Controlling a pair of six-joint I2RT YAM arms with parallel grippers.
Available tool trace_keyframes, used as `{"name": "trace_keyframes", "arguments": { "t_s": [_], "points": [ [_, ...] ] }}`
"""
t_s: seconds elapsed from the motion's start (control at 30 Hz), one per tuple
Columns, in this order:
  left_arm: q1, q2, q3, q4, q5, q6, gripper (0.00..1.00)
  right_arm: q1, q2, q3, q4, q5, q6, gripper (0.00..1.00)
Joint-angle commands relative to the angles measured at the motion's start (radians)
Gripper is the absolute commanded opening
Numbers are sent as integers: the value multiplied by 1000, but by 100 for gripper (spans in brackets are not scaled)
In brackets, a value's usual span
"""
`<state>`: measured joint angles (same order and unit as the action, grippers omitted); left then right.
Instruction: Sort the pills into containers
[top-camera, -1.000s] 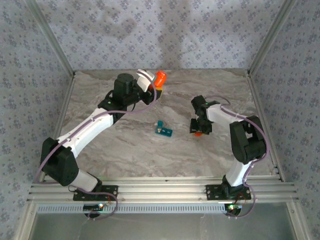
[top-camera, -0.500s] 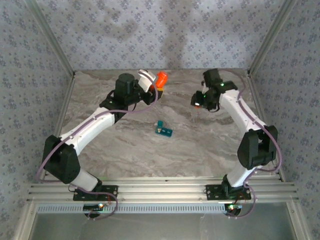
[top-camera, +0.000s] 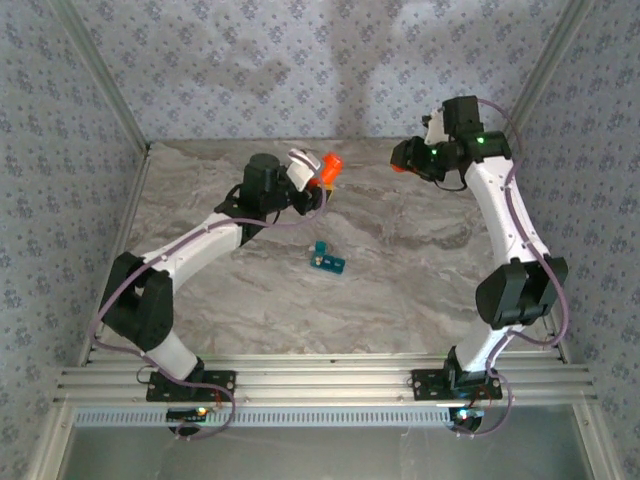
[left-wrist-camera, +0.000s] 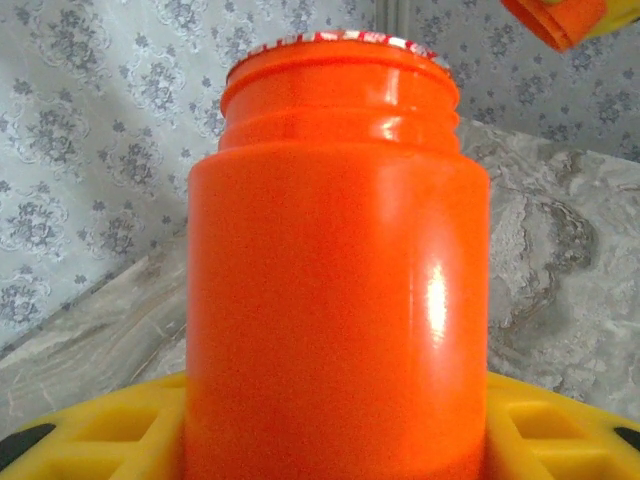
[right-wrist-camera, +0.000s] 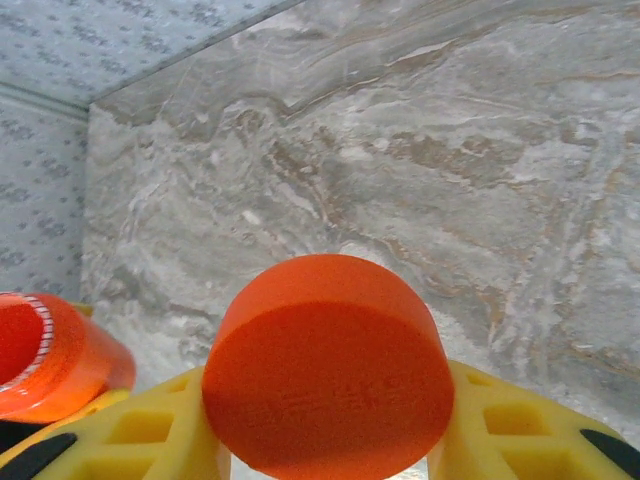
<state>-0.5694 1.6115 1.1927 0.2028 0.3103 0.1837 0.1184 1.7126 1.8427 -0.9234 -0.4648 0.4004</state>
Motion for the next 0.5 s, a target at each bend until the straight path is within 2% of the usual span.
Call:
{"name": "trace_keyframes", "arguments": {
  "t_s": [0.0,0.23,0.47],
  "points": [
    [5,-1,-12,82,83,43,0,-17,26,51,-62,-152,-48,42],
    [5,32,-10,87,218,63,0,-21,89,118,-129,-345,-104,42],
    [5,67,15,56,285,95,0,13,137,190,-211,-416,-157,41]
  ]
}}
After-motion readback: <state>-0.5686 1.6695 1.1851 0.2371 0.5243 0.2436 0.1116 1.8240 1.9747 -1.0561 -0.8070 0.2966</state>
